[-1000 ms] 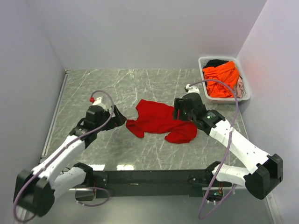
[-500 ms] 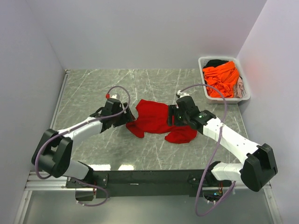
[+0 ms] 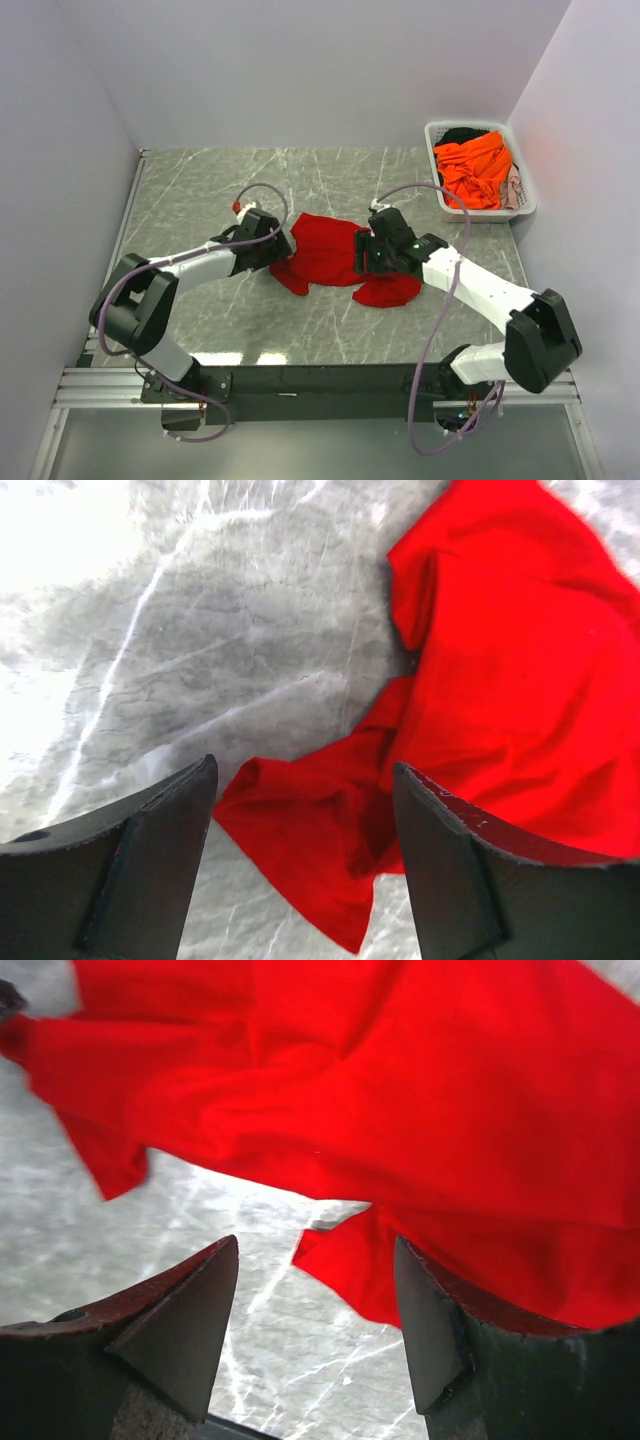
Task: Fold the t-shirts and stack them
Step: Flatten the tshirt out
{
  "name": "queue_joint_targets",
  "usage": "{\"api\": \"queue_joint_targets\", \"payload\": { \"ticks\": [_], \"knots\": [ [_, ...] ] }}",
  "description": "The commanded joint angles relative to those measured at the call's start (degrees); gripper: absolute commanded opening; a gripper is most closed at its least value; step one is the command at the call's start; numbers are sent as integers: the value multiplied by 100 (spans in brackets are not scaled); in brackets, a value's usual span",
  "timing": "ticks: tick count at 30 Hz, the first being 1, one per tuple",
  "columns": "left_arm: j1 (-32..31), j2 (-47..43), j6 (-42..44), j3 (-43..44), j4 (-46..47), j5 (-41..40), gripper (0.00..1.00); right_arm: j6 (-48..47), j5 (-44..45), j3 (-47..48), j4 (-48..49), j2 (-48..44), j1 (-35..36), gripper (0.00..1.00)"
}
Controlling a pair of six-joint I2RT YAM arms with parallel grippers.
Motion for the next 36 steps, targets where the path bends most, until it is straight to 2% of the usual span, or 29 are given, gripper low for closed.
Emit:
{"api": "queue_joint_targets", "payload": {
  "ticks": [1, 6, 9, 10, 11, 15, 18, 23, 30, 36],
  "knots": [
    [-137, 276, -146, 250, 152, -209, 74, -102, 169, 134, -53, 278, 52, 70],
    [-304, 505, -208, 233, 230, -253, 58, -242, 231, 248, 9, 462, 245, 70],
    [-348, 541, -261, 215, 240, -288, 32, -357, 257, 494, 17, 716, 552, 70],
    [-348, 488, -217, 233, 179, -332, 9, -392, 249, 642, 44, 796, 623, 70],
    [-348, 427, -182, 268, 30, -376, 1, -418, 240, 705, 79, 866, 763, 70],
    [-340, -187, 178, 408, -418, -989, 1, -375, 81, 959, 307, 1322, 799, 69],
    [-331, -881, 740, 645, -753, -1807, 1, -339, 380, 1179, 89, 1639, 747, 69],
    [-296, -1910, 1847, 1076, -1245, -2835, 1, -138, 556, 1084, -167, 1588, 422, 68],
    [-296, -2535, 2463, 1498, -1588, -3039, 1, 91, 644, 328, -211, 929, 0, 69],
    [-296, -2834, 2455, 1507, -1737, -2820, 1, -41, -59, 55, 26, 683, 0, 70]
  ]
}}
